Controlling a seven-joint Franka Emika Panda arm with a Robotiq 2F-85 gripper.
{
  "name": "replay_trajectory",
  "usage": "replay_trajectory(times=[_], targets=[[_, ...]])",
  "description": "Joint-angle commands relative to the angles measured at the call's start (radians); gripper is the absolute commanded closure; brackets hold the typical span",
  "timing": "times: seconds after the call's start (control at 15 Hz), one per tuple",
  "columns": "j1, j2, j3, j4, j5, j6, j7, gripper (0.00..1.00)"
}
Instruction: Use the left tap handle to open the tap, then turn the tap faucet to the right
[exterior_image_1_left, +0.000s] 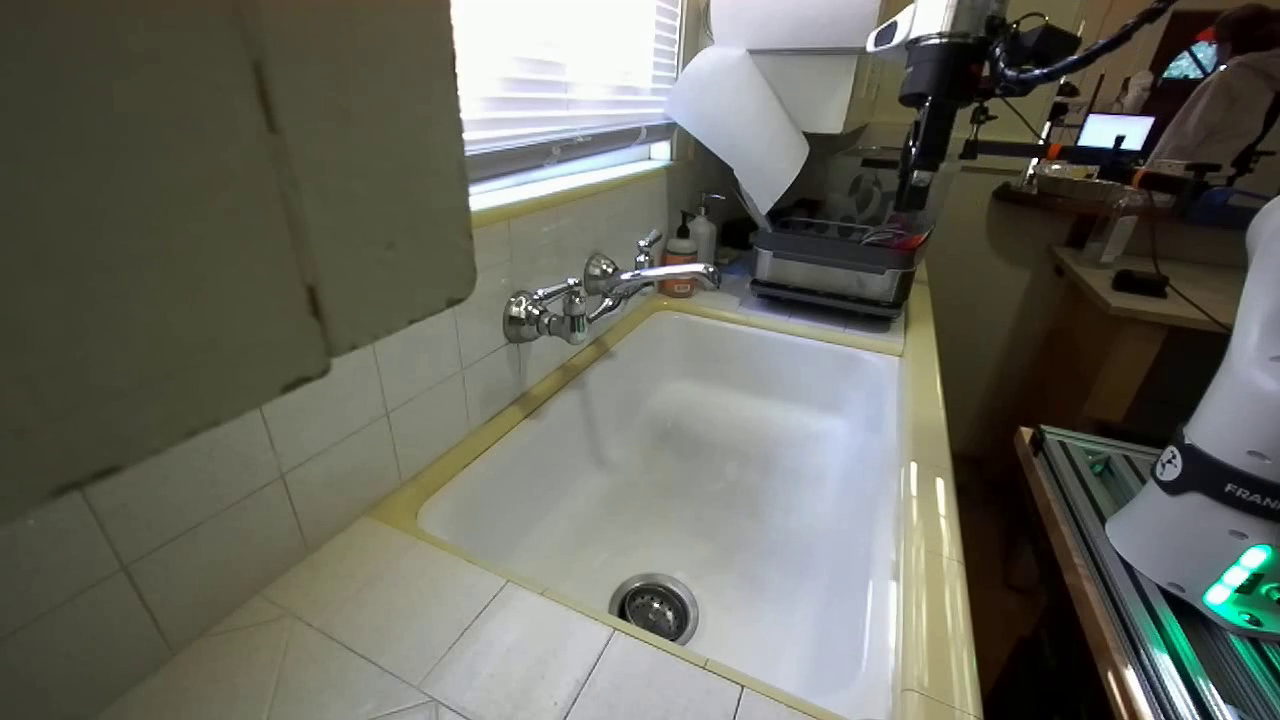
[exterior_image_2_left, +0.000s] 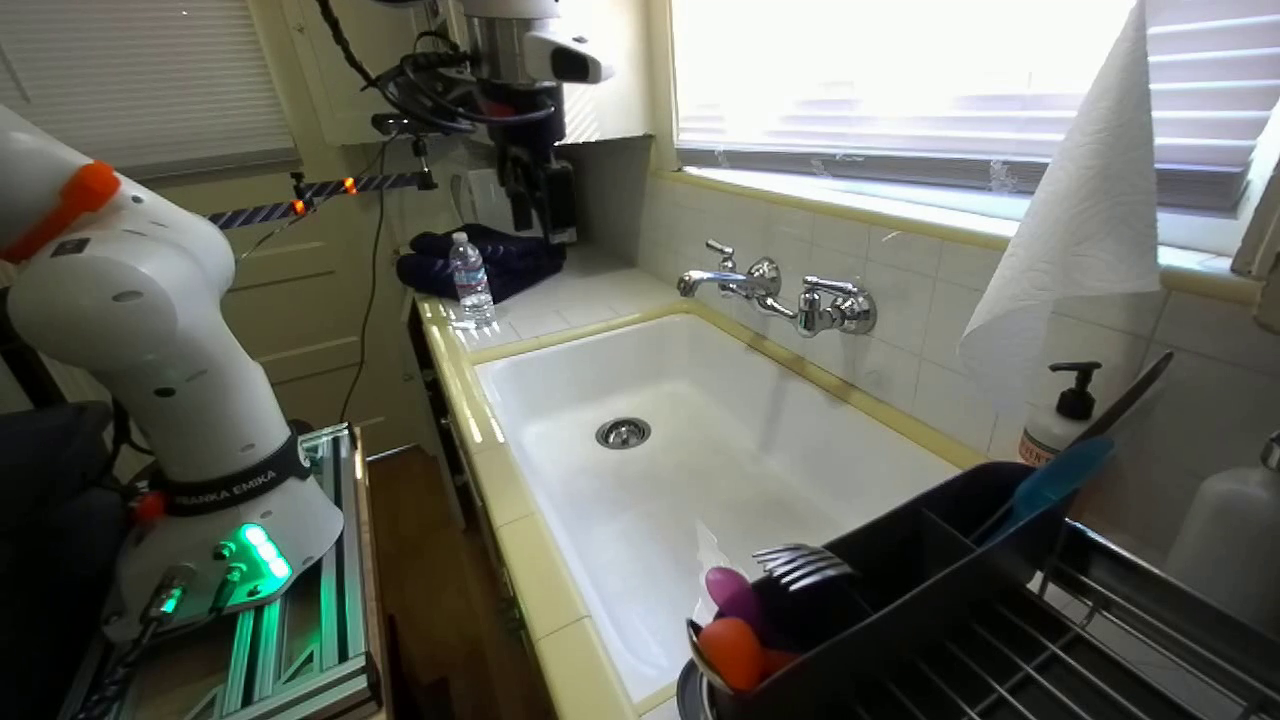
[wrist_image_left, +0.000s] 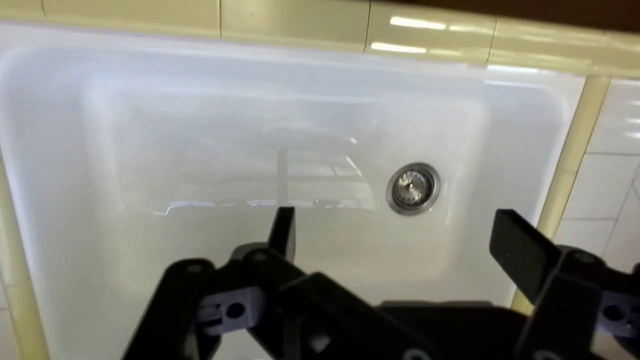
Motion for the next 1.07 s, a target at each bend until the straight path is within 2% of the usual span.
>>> replay_trajectory(times=[0.0, 0.27, 0.6, 0.67, 1.0], targets=[[0.0, 0.073, 0.006, 0.046, 0.046, 0.125, 0.013, 0.0], [0.024, 0.189, 0.042, 0.087, 0.081, 0.267, 0.044, 0.0], [0.059, 0.356, 0.101, 0.164, 0.129, 0.338, 0.09, 0.0], [0.036, 0.283, 0.098, 0.116, 0.099, 0.324, 0.07, 0.0], [0.044, 0.357, 0.115, 0.163, 0.11, 0.331, 0.083, 0.0]])
